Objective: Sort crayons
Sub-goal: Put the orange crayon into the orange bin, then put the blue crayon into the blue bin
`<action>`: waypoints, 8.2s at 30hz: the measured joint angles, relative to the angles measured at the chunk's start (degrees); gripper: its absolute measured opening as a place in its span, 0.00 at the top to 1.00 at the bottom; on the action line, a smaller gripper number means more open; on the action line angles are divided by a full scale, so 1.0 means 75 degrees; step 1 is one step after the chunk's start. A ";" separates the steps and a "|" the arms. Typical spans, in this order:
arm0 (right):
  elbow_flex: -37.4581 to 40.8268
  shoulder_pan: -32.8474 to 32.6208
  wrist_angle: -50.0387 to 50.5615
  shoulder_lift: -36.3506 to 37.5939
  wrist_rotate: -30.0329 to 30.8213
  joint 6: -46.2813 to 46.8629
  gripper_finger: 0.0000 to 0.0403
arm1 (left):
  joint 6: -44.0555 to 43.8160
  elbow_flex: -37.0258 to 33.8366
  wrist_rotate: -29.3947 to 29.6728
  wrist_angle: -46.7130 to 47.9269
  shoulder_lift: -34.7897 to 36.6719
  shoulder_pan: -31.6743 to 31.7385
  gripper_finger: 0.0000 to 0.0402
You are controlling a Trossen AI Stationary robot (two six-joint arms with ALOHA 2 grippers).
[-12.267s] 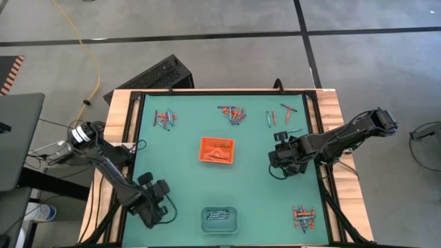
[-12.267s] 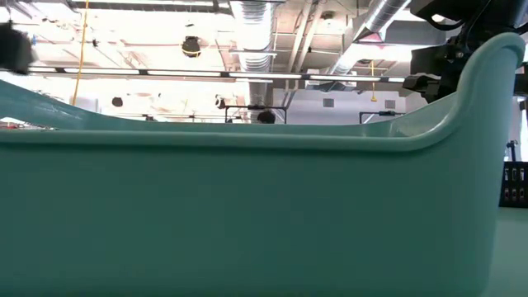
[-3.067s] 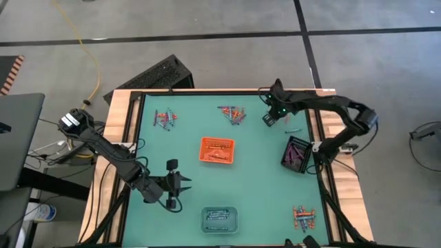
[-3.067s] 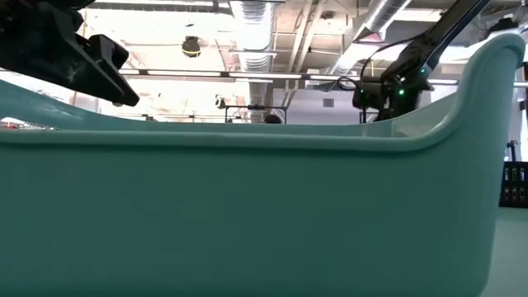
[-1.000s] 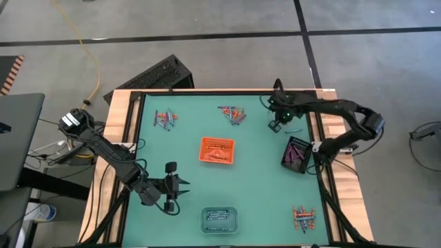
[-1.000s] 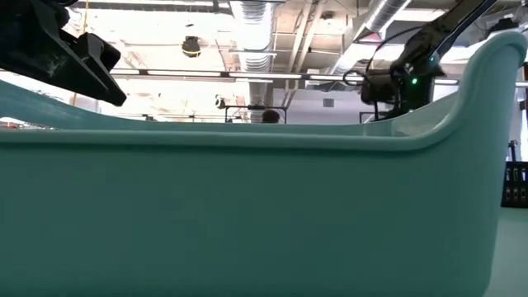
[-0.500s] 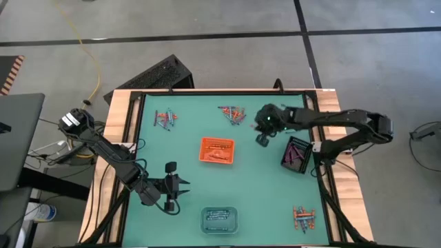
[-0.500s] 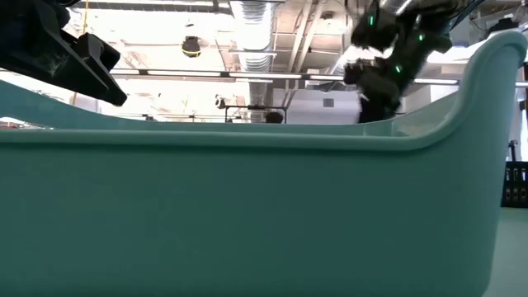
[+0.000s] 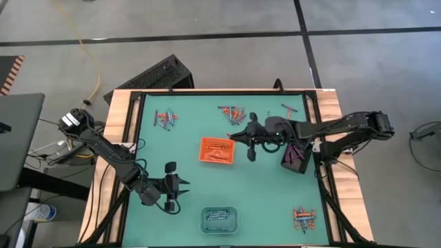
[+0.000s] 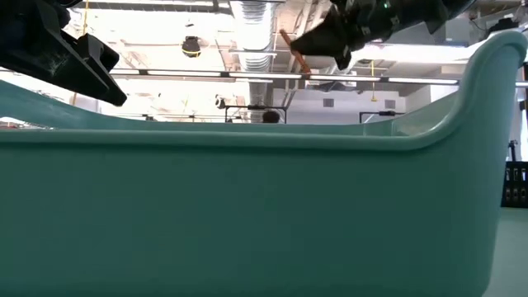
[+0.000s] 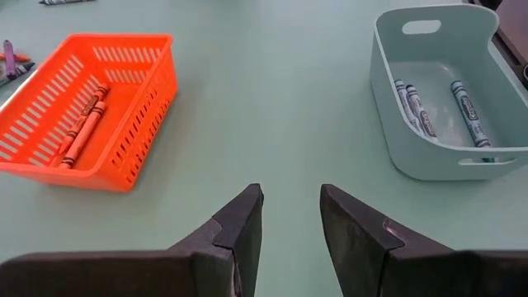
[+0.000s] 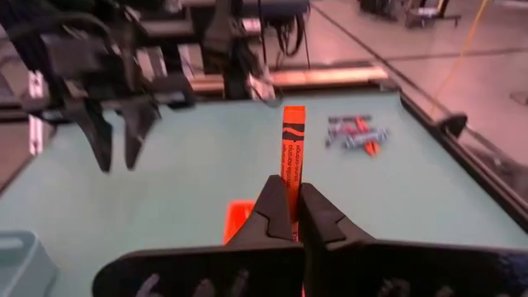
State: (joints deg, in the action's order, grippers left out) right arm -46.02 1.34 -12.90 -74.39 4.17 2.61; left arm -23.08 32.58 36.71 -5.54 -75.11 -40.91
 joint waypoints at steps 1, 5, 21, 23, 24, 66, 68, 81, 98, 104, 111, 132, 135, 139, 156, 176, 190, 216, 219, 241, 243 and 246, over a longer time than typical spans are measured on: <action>0.0000 -0.0010 -0.0121 -0.0001 -0.0017 0.0007 1.00 | 0.0004 0.0000 0.0000 0.0001 0.0000 0.0000 0.72; -0.0031 -0.0018 -0.0625 -0.0437 -0.0173 0.0044 1.00 | 0.0065 0.0000 0.0025 0.0005 0.0000 0.0000 0.72; -0.2984 0.0215 0.2531 -0.3700 -0.0399 -0.0242 0.99 | -0.0008 0.0009 0.0087 0.0148 -0.0002 0.0003 0.72; -0.3316 0.0202 0.2987 -0.3970 -0.0412 -0.0269 0.99 | -0.0008 0.0009 0.0085 0.0148 0.0000 0.0003 0.72; -0.3444 0.0186 0.3266 -0.4113 -0.0415 -0.0271 0.99 | -0.0013 0.0006 0.0087 0.0163 0.0000 0.0003 0.72; -0.3844 0.0185 0.4222 -0.4491 -0.0357 -0.0010 0.84 | -0.0157 0.0003 0.0079 0.0290 0.0000 0.0003 0.72; -0.3844 0.0185 0.4222 -0.4491 -0.0357 -0.0070 0.84 | -0.0157 0.0003 0.0079 0.0288 0.0000 0.0003 0.72; -0.3841 0.0184 0.4260 -0.4193 -0.0358 -0.0477 0.84 | -0.0098 0.0003 0.0083 0.0290 0.0000 0.0003 0.72; -0.3841 -0.0925 0.9183 -0.1726 -0.0476 0.1192 0.84 | 0.1252 0.0003 0.0099 0.0261 0.0000 0.0245 0.72; -0.3841 -0.1955 1.0391 -0.1456 -0.0518 0.2517 0.84 | 0.2104 0.0003 0.0101 0.0194 0.0002 0.0642 0.72; -0.3494 -0.2132 1.0722 -0.1486 0.1207 0.3292 0.84 | 0.2995 0.0003 -0.0407 -0.0075 0.0003 0.1247 0.72; -0.1824 0.3308 0.8089 -0.1486 0.0778 0.1566 0.84 | 0.3465 0.0000 -0.1320 -0.0202 0.0003 0.1985 0.72; -0.1584 0.3911 0.7429 -0.1486 0.0300 0.1316 0.84 | 0.3342 0.0000 -0.1336 -0.0199 0.0003 0.1985 0.72; -0.1122 0.4569 0.6740 -0.1492 0.0036 0.1239 0.84 | 0.3183 0.0000 -0.1346 -0.0184 0.0003 0.1985 0.72; 0.0231 0.5448 0.5097 -0.1492 0.0007 0.1531 0.84 | 0.3125 0.0000 -0.1469 -0.0336 0.0003 0.1985 0.72; 0.0052 0.4872 0.4878 -0.2836 0.0666 0.1656 0.86 | 0.3016 0.0000 -0.1941 -0.0341 0.0003 0.1955 0.72; 0.0029 0.4320 0.5603 -0.1782 0.0454 0.1405 0.99 | 0.2877 0.0000 -0.2014 -0.0336 0.0003 0.1955 0.72; -0.0036 -0.2641 0.0051 -0.1447 -0.0780 0.1466 1.00 | 0.2355 0.0000 -0.2070 -0.0336 0.0003 0.1955 0.72; -0.0385 -0.3002 -0.0215 -0.2043 -0.0740 0.1449 1.00 | 0.2258 0.0000 -0.2143 -0.0336 0.0003 0.1955 0.72; -0.4272 -0.3717 0.2464 -0.5096 -0.1378 0.1054 0.99 | 0.2306 0.0006 -0.1511 0.0750 0.0119 0.1986 0.72; -0.4281 -0.3717 0.2493 -0.5103 -0.1378 0.1148 0.99 | 0.2391 0.0006 -0.1375 0.1218 0.0262 0.2038 0.72; -0.4281 -0.3717 0.2490 -0.5103 -0.1377 0.1262 0.99 | 0.2455 0.0009 -0.1289 0.2041 0.0548 0.2222 0.72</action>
State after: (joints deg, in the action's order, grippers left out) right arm -78.13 -26.55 5.78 -112.66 -6.15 12.08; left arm -4.66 32.64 27.04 9.77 -71.00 -24.24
